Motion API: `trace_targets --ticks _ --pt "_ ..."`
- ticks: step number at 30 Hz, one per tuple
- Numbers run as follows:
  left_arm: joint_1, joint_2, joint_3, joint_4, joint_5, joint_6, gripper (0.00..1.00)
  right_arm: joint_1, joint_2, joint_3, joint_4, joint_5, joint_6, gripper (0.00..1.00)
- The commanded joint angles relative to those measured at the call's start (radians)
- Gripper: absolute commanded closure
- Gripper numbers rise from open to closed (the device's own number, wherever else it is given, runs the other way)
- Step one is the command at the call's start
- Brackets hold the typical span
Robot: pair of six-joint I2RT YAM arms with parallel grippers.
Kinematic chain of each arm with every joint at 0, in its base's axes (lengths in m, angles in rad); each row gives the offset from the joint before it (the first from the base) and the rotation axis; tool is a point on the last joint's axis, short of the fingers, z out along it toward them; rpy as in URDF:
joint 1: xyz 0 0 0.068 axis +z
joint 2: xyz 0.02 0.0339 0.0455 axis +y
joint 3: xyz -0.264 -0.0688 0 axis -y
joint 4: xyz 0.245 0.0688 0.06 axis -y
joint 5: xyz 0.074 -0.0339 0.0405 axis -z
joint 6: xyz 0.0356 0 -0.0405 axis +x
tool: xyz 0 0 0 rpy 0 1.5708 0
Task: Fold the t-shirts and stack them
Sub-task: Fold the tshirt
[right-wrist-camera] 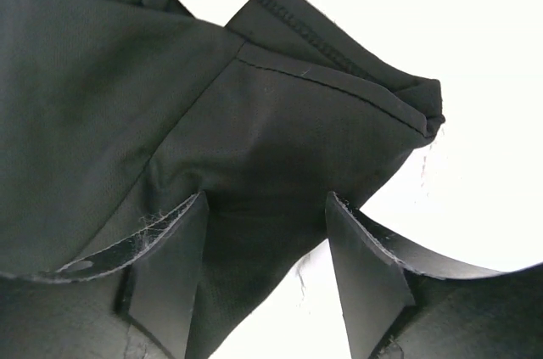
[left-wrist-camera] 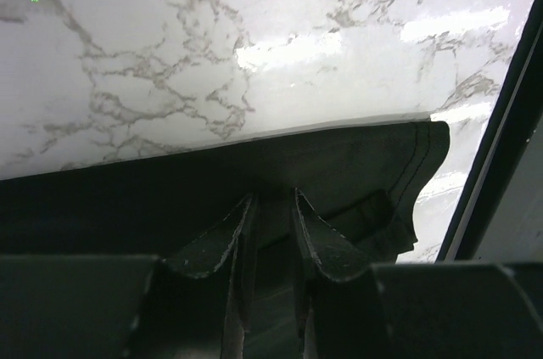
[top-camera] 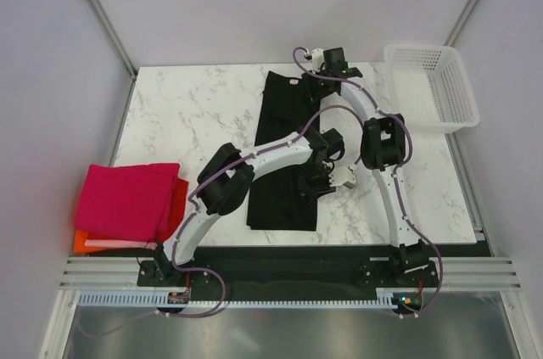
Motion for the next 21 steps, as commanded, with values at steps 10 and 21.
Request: trace_targets --ticks 10,21 --pt "-0.027 -0.039 0.036 -0.018 0.045 -0.070 0.71 0.010 0.065 0.109 0.156 -0.022 0.073 0.26" --pt "0.015 -0.548 -0.034 0.105 -0.381 -0.327 0.48 -0.033 -0.445 -0.192 0.292 0.046 0.096 0.19"
